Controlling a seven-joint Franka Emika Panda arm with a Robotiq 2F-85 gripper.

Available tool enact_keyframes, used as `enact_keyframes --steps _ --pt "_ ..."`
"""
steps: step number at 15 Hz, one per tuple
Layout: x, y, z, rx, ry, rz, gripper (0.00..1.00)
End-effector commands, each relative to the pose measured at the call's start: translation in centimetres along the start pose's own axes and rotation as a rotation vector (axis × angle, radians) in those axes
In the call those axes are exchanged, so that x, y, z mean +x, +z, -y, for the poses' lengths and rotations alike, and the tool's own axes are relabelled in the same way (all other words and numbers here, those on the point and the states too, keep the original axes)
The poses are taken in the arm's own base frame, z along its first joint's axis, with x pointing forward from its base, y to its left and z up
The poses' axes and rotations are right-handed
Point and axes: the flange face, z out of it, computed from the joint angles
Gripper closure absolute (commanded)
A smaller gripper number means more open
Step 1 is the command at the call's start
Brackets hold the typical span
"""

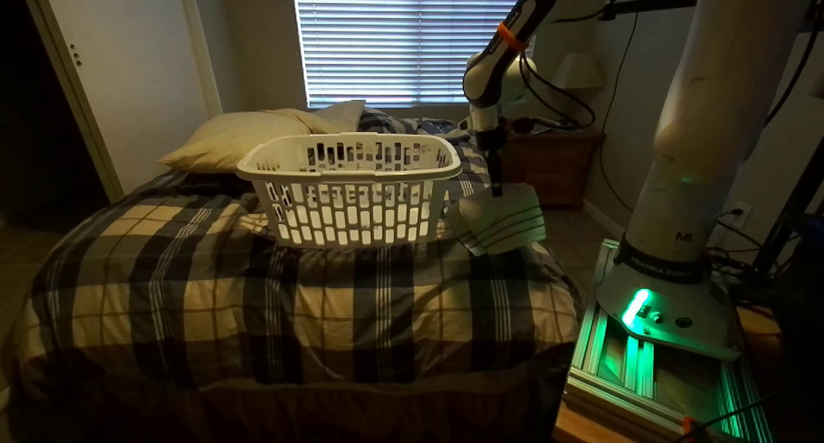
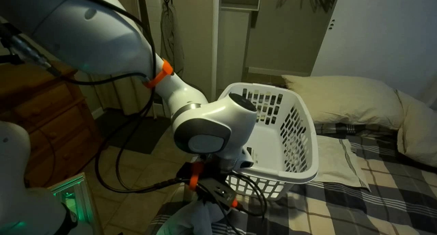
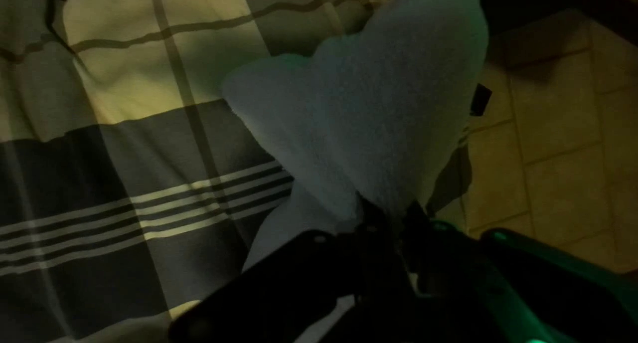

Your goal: Remove the towel from the laundry basket and put it on the bed

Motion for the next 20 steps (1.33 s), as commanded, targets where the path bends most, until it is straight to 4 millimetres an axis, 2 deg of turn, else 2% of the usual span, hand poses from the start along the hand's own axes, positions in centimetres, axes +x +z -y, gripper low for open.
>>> enact_keyframes --steps 1,3,6,11,16,20 --pt "1.0 0.1 -0.8 -0.063 -0.048 -0.013 0.95" --pt "0.9 -0.1 -0.6 -0.060 -0.053 -0.011 0.95" --pt "-0.5 -1.2 -1.0 -0.104 -0.030 -0.010 0.95" --pt "-3.7 -3.3 -3.9 -0.215 0.026 0.009 0.95" --pt "-3.1 -5.7 -5.9 -0.341 0.066 -0.111 0.95" --pt "-1.8 -5.2 -6.6 -0.381 0.096 -0.151 0.95"
